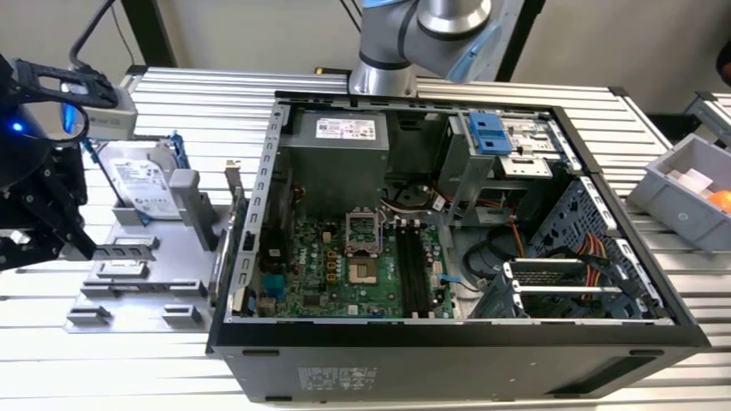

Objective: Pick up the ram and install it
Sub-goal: 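Pick up the ram and move it above insertion slot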

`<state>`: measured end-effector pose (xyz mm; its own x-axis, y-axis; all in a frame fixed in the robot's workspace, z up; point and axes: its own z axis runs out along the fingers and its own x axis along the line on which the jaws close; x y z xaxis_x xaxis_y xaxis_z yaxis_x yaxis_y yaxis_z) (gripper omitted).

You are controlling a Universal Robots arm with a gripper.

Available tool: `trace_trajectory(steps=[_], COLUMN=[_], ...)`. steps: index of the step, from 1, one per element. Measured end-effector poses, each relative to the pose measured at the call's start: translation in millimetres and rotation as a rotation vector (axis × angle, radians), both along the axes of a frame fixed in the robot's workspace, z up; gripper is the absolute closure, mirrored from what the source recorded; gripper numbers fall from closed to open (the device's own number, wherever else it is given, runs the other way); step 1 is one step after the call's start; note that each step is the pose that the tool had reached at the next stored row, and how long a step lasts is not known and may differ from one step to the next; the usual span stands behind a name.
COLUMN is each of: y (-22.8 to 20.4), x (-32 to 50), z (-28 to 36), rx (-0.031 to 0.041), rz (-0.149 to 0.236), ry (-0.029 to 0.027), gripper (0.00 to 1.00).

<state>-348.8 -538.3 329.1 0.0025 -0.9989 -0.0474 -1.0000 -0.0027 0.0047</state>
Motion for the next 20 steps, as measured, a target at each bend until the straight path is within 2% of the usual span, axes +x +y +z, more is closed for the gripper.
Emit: trace_trajectory(steps=[20], y=[0.0], x=[0.0], z=[12.4], rx=[0.0000], rz=[0.000], ry=[0.0001], gripper=[1.00])
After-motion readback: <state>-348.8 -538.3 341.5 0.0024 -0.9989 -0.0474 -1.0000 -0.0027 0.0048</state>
